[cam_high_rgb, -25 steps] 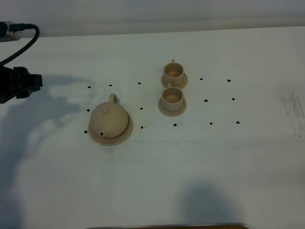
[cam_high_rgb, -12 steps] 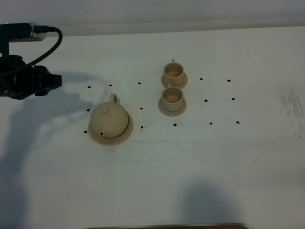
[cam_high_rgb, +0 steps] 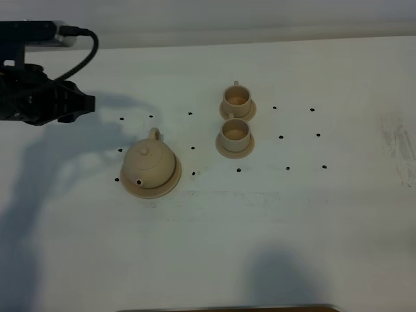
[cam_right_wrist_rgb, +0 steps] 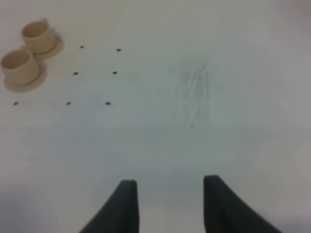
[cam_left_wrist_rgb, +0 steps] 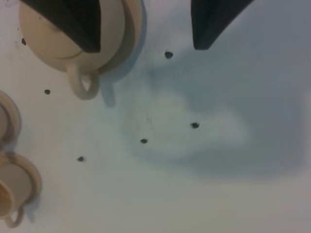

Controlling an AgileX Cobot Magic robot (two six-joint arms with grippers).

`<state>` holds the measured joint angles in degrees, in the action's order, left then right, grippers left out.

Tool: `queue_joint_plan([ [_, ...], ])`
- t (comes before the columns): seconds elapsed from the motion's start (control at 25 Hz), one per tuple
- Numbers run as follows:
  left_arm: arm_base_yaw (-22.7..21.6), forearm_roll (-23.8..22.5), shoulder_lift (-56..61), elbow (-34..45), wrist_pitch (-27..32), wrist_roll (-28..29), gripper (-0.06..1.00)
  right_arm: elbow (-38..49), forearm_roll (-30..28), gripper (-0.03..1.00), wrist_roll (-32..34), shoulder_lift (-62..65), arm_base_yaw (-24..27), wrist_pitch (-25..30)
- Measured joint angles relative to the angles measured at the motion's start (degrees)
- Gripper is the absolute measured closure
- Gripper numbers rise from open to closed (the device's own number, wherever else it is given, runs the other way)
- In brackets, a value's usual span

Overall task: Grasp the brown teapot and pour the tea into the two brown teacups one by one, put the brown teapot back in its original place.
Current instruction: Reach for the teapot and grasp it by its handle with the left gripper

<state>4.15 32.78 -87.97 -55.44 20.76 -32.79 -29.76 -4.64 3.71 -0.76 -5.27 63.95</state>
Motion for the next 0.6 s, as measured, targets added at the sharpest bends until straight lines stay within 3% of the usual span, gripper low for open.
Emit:
queue_joint_plan([
  [0.28, 1.2, 0.0, 0.0, 0.0, -2.9, -4.7, 0.45, 0.0, 0.0, 0.66, 0.0, 0.0, 0.2, 0.0],
  [0.6, 1.2, 4.0, -1.1, 0.0, -5.5, -6.4, 0.45, 0.0, 0.0, 0.66, 0.0, 0.0, 0.2, 0.0],
])
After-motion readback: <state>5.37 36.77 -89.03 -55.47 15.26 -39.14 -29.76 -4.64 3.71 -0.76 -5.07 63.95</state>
